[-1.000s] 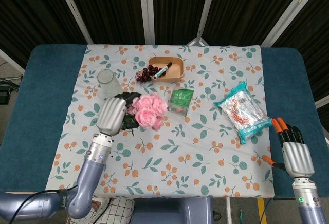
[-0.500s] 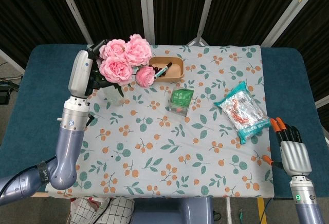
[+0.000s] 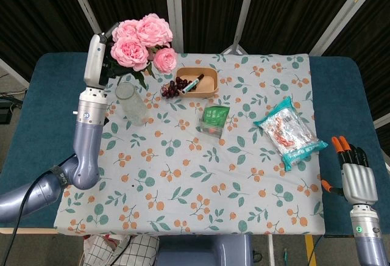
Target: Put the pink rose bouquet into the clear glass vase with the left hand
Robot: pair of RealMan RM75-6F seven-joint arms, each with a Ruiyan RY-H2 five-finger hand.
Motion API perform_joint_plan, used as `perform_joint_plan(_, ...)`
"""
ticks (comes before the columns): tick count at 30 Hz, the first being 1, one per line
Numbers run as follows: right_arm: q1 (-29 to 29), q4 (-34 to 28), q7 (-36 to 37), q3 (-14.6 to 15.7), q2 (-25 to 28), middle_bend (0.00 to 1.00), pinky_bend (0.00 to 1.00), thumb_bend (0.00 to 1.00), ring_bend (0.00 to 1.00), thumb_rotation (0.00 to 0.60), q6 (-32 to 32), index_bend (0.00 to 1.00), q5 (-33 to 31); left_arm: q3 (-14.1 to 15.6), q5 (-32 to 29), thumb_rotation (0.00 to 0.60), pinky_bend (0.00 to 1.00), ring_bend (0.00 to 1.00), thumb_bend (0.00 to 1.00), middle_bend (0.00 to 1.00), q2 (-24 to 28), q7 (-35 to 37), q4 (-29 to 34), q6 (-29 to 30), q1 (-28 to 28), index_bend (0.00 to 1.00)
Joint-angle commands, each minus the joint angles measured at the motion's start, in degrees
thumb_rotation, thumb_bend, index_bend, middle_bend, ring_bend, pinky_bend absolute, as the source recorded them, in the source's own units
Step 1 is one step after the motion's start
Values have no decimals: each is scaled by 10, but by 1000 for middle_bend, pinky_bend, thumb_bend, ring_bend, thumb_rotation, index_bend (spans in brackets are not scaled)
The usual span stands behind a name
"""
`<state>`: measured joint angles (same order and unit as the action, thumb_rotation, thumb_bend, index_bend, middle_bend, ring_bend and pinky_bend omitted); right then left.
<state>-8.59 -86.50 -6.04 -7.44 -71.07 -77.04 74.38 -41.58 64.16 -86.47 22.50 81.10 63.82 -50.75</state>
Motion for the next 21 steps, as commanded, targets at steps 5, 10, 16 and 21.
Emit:
perform_joint_plan(5, 3, 4, -1, -4, 0, 3, 11, 205, 34, 600, -6, 0, -5, 23, 17, 600, 443, 387, 411, 419, -48, 99, -109, -16, -35, 412)
perform_joint_plan(10, 2, 6, -1, -5, -1, 3, 10, 204, 34, 600, -1, 0, -12, 40, 19, 600, 443, 387, 411, 418, -72, 148, -156, -23, -41, 410)
perform_joint_plan(16, 4, 5, 4, -6, 0, 3, 10, 205, 34, 600, -8, 0, -7, 52, 26, 600, 443, 387, 411, 418, -87, 193, -183, -21, -43, 409)
perform_joint_plan(21, 3, 7, 4, -5, 0, 3, 11, 204, 34, 600, -3, 0, -9, 65, 38, 600, 443, 387, 410, 419, -82, 211, -180, -9, -35, 409)
